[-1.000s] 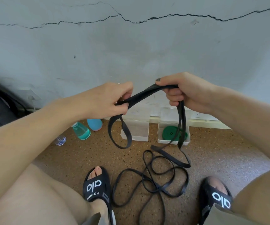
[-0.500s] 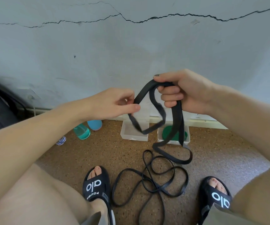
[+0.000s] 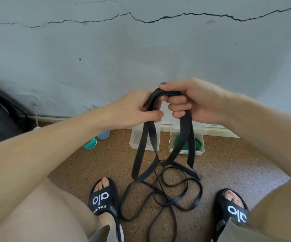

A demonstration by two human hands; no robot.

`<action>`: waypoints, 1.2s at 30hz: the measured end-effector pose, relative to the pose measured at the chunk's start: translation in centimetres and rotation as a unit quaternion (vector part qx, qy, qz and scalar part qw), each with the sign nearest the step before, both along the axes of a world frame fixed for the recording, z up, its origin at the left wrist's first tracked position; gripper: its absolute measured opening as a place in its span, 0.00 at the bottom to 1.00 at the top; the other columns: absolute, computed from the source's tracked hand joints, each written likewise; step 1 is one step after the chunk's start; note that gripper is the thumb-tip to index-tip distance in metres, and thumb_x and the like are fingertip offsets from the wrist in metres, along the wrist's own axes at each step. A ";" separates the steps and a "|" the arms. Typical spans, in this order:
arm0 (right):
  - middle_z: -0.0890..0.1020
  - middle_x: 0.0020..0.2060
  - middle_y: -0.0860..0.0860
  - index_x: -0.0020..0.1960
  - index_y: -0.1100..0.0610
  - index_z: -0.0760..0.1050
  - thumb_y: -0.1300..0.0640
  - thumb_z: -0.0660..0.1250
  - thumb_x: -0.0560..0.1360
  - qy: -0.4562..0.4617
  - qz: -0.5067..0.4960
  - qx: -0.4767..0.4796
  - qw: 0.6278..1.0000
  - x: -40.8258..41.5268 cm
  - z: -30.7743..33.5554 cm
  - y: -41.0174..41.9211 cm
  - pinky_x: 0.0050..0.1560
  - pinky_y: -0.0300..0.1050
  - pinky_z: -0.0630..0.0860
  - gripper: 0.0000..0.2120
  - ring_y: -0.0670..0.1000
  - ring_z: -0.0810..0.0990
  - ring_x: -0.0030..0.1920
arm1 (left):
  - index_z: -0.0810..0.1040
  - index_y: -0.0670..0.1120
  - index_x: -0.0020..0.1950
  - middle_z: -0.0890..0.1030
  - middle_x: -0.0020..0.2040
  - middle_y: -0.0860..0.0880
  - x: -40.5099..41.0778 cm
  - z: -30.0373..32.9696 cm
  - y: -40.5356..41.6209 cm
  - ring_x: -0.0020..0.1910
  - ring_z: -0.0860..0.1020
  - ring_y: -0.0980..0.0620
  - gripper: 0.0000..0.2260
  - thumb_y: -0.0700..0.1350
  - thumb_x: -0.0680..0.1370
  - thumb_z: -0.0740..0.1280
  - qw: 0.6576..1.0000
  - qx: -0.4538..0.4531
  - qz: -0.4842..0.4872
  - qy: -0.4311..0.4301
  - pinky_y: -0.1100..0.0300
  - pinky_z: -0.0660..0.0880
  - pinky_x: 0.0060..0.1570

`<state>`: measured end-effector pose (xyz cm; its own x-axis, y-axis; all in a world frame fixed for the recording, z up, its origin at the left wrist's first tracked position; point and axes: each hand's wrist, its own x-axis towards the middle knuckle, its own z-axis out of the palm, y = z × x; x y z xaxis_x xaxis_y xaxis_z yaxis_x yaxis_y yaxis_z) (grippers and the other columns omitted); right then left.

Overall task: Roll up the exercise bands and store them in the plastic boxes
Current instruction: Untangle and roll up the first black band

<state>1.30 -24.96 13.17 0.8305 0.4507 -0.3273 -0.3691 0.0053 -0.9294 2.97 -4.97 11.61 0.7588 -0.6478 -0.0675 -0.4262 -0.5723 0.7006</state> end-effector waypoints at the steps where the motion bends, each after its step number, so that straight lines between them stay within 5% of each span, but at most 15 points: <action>1: 0.60 0.24 0.46 0.42 0.59 0.74 0.54 0.63 0.83 -0.002 -0.010 0.000 1.000 0.0 0.1 -0.1 0.32 0.41 0.59 0.13 0.47 0.55 0.28 | 0.74 0.45 0.47 0.82 0.40 0.47 0.1 -0.2 0.1 0.45 0.85 0.51 0.07 0.45 0.79 0.71 1.000 0.006 -0.002 0.007 0.45 0.79 0.48; 7: 0.59 0.24 0.45 0.42 0.58 0.72 0.55 0.65 0.82 -0.016 -0.100 -0.042 0.994 0.7 0.0 -1.6 0.29 0.40 0.58 0.11 0.46 0.55 0.26 | 0.77 0.49 0.51 0.86 0.41 0.47 1.2 -0.5 1.9 0.44 0.86 0.51 0.03 0.46 0.81 0.69 0.998 -0.015 0.026 0.058 0.55 0.81 0.52; 10: 0.59 0.24 0.45 0.41 0.57 0.72 0.56 0.65 0.82 -0.017 -0.125 -0.047 0.991 0.9 -0.2 -2.0 0.29 0.39 0.58 0.11 0.46 0.55 0.26 | 0.77 0.50 0.50 0.85 0.39 0.50 1.8 -0.8 3.1 0.41 0.85 0.54 0.05 0.49 0.80 0.71 0.998 0.047 0.013 0.029 0.61 0.77 0.47; 16: 0.61 0.24 0.45 0.42 0.57 0.71 0.56 0.65 0.82 -0.022 -0.170 -0.095 0.981 2.0 -0.2 -4.6 0.32 0.40 0.61 0.11 0.46 0.57 0.24 | 0.75 0.48 0.49 0.83 0.36 0.51 2.4 -1.2 4.9 0.37 0.84 0.55 0.10 0.51 0.84 0.62 0.988 0.148 0.011 -0.042 0.55 0.80 0.43; 19: 0.64 0.25 0.47 0.43 0.57 0.72 0.54 0.63 0.83 -0.011 -0.104 -0.201 0.974 2.7 -1.7 -6.1 0.36 0.44 0.66 0.11 0.48 0.62 0.26 | 0.75 0.47 0.54 0.80 0.39 0.51 2.2 -0.9 4.8 0.39 0.80 0.52 0.12 0.52 0.85 0.57 0.978 0.184 -0.014 -0.093 0.49 0.78 0.45; 25: 0.87 0.43 0.56 0.61 0.59 0.77 0.51 0.54 0.87 0.073 0.185 -0.394 0.897 1.7 -4.5 -5.8 0.54 0.49 0.81 0.17 0.55 0.86 0.44 | 0.76 0.49 0.57 0.78 0.40 0.53 1.7 -0.6 4.5 0.38 0.75 0.58 0.12 0.53 0.85 0.56 0.978 0.181 -0.041 -0.095 0.62 0.72 0.38; 27: 0.87 0.54 0.58 0.67 0.56 0.75 0.47 0.50 0.87 0.074 0.193 -0.385 0.899 1.2 -5.2 -4.7 0.64 0.55 0.78 0.20 0.58 0.86 0.55 | 0.76 0.49 0.56 0.77 0.40 0.52 1.5 -0.4 3.9 0.37 0.74 0.57 0.11 0.53 0.85 0.57 0.981 0.164 -0.050 -0.091 0.63 0.70 0.37; 31: 0.83 0.64 0.50 0.69 0.52 0.75 0.41 0.45 0.86 -0.067 0.114 -0.295 0.946 0.0 -5.2 -0.8 0.78 0.55 0.61 0.26 0.50 0.77 0.68 | 0.74 0.54 0.52 0.76 0.39 0.56 0.4 0.1 2.1 0.37 0.74 0.60 0.05 0.51 0.85 0.60 0.983 0.137 -0.086 -0.085 0.67 0.68 0.37; 34: 0.85 0.51 0.54 0.60 0.60 0.79 0.46 0.46 0.87 -0.090 0.073 -0.085 0.990 -0.7 -4.6 2.3 0.67 0.52 0.76 0.27 0.54 0.85 0.53 | 0.76 0.52 0.54 0.79 0.45 0.57 0.0 0.0 1.2 0.44 0.77 0.62 0.05 0.49 0.84 0.61 0.984 0.126 -0.100 -0.074 0.65 0.71 0.45; 36: 0.76 0.33 0.55 0.48 0.62 0.76 0.44 0.47 0.87 -0.076 0.074 -0.063 0.992 -1.0 -4.2 3.1 0.58 0.56 0.80 0.28 0.53 0.77 0.33 | 0.77 0.50 0.55 0.81 0.48 0.56 0.0 0.2 1.1 0.46 0.78 0.61 0.06 0.50 0.84 0.62 0.987 0.118 -0.089 -0.066 0.63 0.73 0.47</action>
